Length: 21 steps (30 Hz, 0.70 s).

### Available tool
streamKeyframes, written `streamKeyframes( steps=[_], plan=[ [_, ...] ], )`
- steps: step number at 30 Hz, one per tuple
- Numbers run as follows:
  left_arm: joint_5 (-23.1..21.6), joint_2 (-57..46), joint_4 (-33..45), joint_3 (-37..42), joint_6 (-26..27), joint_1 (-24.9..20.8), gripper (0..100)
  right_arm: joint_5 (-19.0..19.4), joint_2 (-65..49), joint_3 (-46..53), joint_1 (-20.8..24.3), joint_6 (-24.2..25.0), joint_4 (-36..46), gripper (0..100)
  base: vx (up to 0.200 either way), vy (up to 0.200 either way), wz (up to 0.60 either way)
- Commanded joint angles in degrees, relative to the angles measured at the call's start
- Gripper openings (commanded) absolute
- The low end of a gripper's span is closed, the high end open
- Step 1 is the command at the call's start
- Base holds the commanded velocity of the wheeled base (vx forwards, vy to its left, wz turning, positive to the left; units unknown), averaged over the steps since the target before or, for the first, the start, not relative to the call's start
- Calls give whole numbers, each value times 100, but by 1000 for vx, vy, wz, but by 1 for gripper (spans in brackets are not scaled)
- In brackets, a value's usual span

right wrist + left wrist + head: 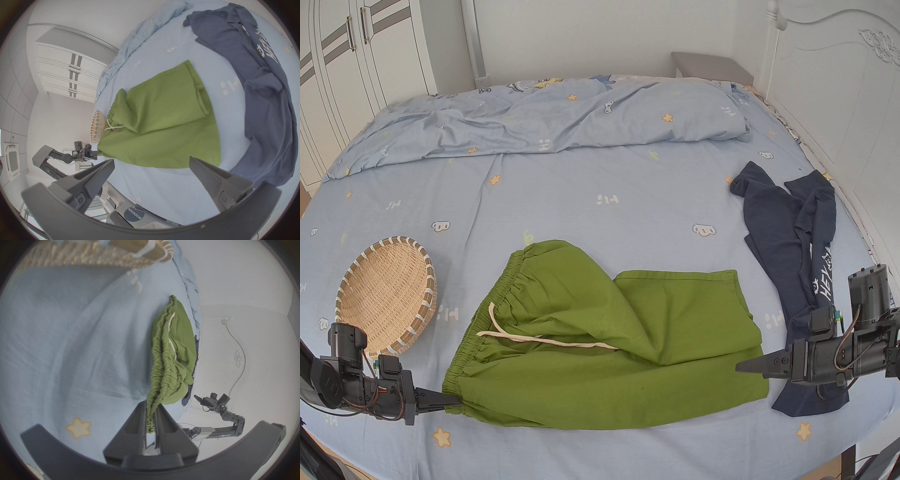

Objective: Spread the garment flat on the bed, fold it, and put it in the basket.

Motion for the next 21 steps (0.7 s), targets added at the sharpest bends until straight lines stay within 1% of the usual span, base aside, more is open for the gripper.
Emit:
streamKeyframes(
  steps=[1, 4, 5, 7, 8, 12, 14, 17, 19, 21],
  plan=[
    [5, -207, 252, 2, 519, 500, 0, -10, 55, 342, -55, -8, -10, 100, 0, 0, 0],
    [5, -207, 313, 10, 765, 561, 0, -10, 63, 474, -205, -17, -10, 100, 0, 0, 0],
    [5, -207, 313, 10, 774, 561, 0, -2, 81, 509, -284, -70, -10, 100, 0, 0, 0],
    [5, -207, 313, 10, 774, 561, 0, -2, 81, 509, -284, -70, -10, 100, 0, 0, 0],
    [5, -216, 313, 2, 783, 544, 0, -2, 415, 676, -504, -368, -10, 100, 0, 0, 0],
    [14, -198, 313, -7, 792, 535, 0, 42, 793, 790, -776, -799, -19, 100, 0, 0, 0],
    [14, -207, 313, -7, 792, 517, 0, 262, 977, 843, -864, -992, -19, 100, 0, 0, 0],
    [5, -189, 313, -7, 792, 500, 0, 614, 1197, 843, -934, -1133, -28, 100, 0, 0, 0],
    [5, -181, 313, -25, 792, 500, 0, 745, 1338, 817, -1022, -1221, -54, 100, 0, 0, 0],
    [5, -172, 313, -34, 792, 500, 0, 895, 1593, 834, -1128, -1493, -195, 100, 0, 0, 0]
  ],
)
